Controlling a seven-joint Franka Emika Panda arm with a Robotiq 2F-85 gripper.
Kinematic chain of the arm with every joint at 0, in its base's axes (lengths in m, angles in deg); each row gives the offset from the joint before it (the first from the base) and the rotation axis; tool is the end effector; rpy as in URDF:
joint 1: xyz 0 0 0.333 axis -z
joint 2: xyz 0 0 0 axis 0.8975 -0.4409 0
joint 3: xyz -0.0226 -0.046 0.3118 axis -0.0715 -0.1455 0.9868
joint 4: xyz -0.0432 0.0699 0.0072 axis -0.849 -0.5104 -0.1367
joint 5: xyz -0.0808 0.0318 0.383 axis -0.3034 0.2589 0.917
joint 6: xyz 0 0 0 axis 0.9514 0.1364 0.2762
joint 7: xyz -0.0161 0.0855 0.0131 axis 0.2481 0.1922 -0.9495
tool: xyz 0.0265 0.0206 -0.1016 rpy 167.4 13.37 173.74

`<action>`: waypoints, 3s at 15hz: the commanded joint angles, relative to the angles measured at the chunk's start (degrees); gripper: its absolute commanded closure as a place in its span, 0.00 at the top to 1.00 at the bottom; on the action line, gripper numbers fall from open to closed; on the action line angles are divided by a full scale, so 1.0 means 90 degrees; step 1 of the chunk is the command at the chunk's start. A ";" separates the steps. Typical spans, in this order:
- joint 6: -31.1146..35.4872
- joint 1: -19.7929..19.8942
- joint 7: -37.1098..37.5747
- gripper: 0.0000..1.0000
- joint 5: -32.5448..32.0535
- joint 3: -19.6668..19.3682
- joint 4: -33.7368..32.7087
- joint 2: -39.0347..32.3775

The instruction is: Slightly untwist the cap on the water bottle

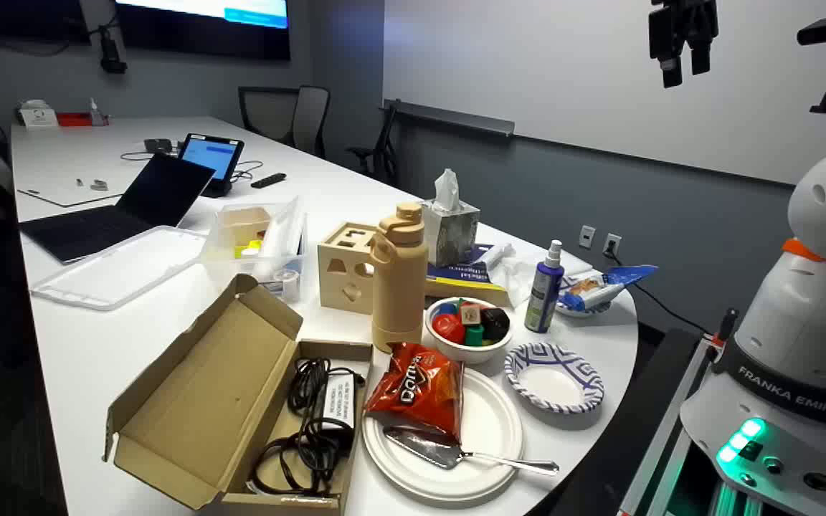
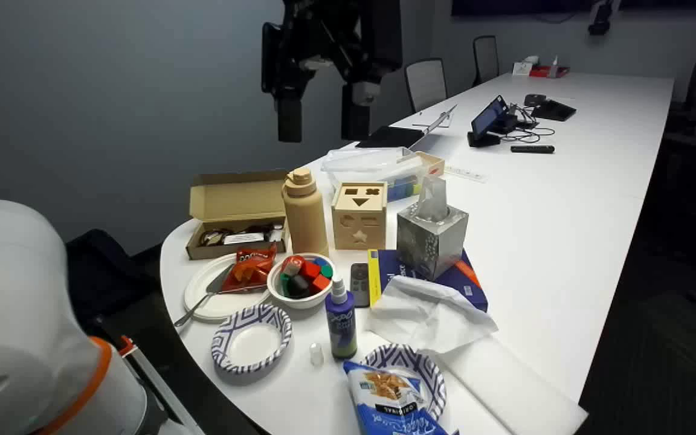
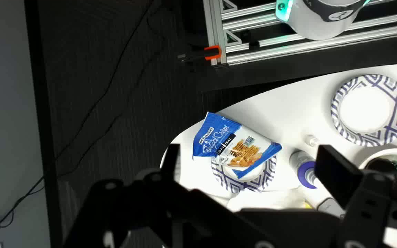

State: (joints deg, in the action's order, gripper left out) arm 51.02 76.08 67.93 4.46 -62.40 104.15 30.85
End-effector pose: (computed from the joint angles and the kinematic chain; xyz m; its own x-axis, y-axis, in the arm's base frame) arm 0.2784 -0.1364 0.5806 0.9433 -0.1946 -0.2688 -0.1288 -0.9612 0.2440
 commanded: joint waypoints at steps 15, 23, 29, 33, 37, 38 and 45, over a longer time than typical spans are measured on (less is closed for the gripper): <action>-0.0130 -0.0659 0.0566 1.00 0.0380 0.0189 -0.0151 -0.0174; 0.1432 -0.1408 0.2996 1.00 0.2028 0.1667 0.0035 -0.0432; 0.3400 -0.1630 0.3471 1.00 0.2335 0.2074 0.0076 -0.1435; 0.3994 -0.1877 0.3255 1.00 0.2637 0.2022 0.0051 -0.2175; 0.4185 -0.2070 0.3190 1.00 0.2839 0.2018 0.0081 -0.2610; 0.4235 -0.2114 0.3177 1.00 0.2851 0.2031 0.0082 -0.2709; 0.4830 -0.2209 0.3048 1.00 0.2776 0.1992 -0.0009 -0.3371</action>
State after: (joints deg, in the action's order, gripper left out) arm 92.45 57.01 96.95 28.52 -43.47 105.12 2.98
